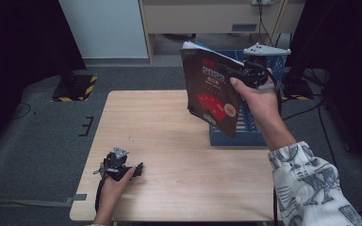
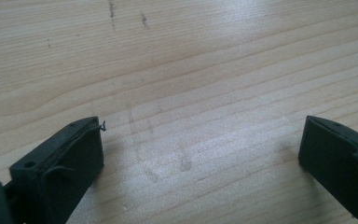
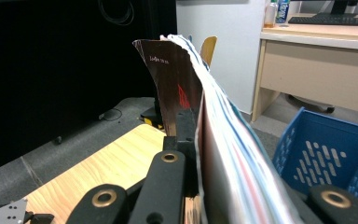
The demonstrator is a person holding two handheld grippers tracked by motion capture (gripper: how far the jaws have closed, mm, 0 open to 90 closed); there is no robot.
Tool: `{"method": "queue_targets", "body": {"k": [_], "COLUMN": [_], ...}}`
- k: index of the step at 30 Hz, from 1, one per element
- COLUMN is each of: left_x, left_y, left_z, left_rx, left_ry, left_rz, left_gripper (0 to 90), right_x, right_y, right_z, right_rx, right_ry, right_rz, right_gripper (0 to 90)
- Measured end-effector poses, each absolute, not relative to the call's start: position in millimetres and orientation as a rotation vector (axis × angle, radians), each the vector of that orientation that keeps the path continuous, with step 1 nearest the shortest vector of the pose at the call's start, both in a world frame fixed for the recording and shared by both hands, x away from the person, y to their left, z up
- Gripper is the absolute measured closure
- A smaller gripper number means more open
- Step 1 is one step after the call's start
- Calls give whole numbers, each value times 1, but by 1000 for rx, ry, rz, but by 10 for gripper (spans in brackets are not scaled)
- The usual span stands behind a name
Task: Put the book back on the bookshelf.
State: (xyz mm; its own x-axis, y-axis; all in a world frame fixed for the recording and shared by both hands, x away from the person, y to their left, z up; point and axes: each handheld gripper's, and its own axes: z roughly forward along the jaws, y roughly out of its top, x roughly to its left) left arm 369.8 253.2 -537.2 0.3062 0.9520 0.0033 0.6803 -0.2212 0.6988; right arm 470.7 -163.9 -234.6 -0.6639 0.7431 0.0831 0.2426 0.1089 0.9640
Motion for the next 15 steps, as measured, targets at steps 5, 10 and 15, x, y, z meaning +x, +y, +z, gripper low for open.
{"method": "queue_targets", "body": {"k": [5,10,15], "left_x": [370,370,370], "left_y": [253,253,253], "left_z": [-537,-537,-537], "left_rx": [1984,1983,1983], "left_ry": [1444,1444,1444], "left_rz": [592,592,592], "left_gripper": [0,0,0], "right_x": [472,473,474], "right_y": [-170,-177,-181], "right_z": [-234,-233,-232], "right_rx": [967,982,986], "right_ry": [1981,1971,1968], "right_rz": [1570,1552,1539], "right_gripper": [869,869,869]}}
